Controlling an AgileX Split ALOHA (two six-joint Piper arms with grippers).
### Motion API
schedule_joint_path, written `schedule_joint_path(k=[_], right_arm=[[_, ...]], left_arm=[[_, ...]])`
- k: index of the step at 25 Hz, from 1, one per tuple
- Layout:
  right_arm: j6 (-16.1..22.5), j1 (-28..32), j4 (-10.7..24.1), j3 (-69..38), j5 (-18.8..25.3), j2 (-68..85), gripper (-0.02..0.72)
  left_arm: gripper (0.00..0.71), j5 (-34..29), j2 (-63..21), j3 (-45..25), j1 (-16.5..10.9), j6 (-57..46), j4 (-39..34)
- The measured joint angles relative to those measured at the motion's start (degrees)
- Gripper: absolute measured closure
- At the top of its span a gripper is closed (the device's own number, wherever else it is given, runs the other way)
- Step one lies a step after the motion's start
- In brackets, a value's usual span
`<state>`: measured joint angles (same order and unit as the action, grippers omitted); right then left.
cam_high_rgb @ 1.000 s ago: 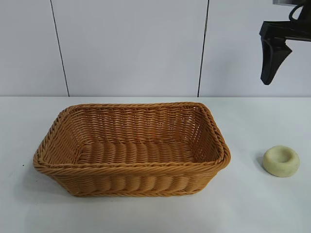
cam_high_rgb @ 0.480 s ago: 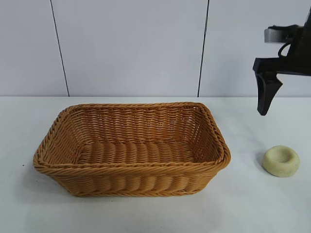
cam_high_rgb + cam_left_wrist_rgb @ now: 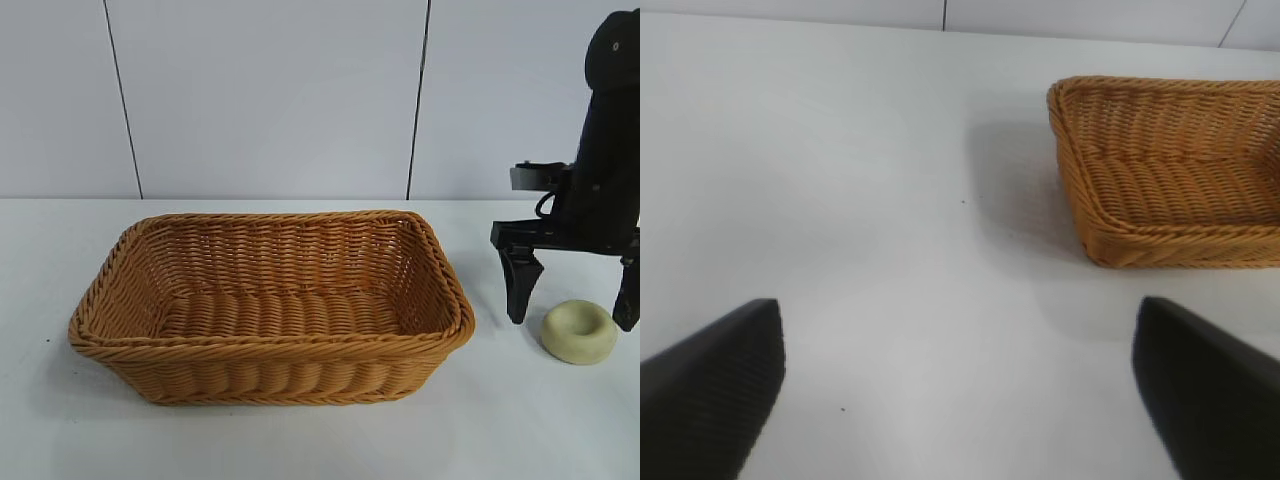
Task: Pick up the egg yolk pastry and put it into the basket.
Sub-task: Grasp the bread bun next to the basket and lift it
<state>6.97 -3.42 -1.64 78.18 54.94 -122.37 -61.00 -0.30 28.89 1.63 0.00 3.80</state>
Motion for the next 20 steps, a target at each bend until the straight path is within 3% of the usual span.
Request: schedule_joint_path(k=[3,5,7,10,13,20], right_arm=[[0.0,0.0,0.0,0.0,-0.28,-0.69,0.012],[0.0,0.0,0.0,0.0,-0.28,-0.69,0.075],[0.0,0.0,0.08,0.0,-0.28,-0.69,0.201],[0.0,0.0,0.21,0.0,0.11,-0.69,0.447],[-0.2,0.0,0.15,0.05,0.64,-0.46,0.614],[-0.24,0.0,0.15,0.17,1.93,4.23,0.671]], left_arm=[[0.014,0.0,0.0,0.0,0.0,0.0,0.0],[0.014,0.0,0.0,0.0,0.0,0.0,0.0],[0.014,0.0,0.0,0.0,0.0,0.0,0.0],[0.014,0.0,0.0,0.0,0.0,0.0,0.0],[0.014,0.0,0.0,0.0,0.0,0.0,0.0],[0.014,0.0,0.0,0.0,0.0,0.0,0.0]])
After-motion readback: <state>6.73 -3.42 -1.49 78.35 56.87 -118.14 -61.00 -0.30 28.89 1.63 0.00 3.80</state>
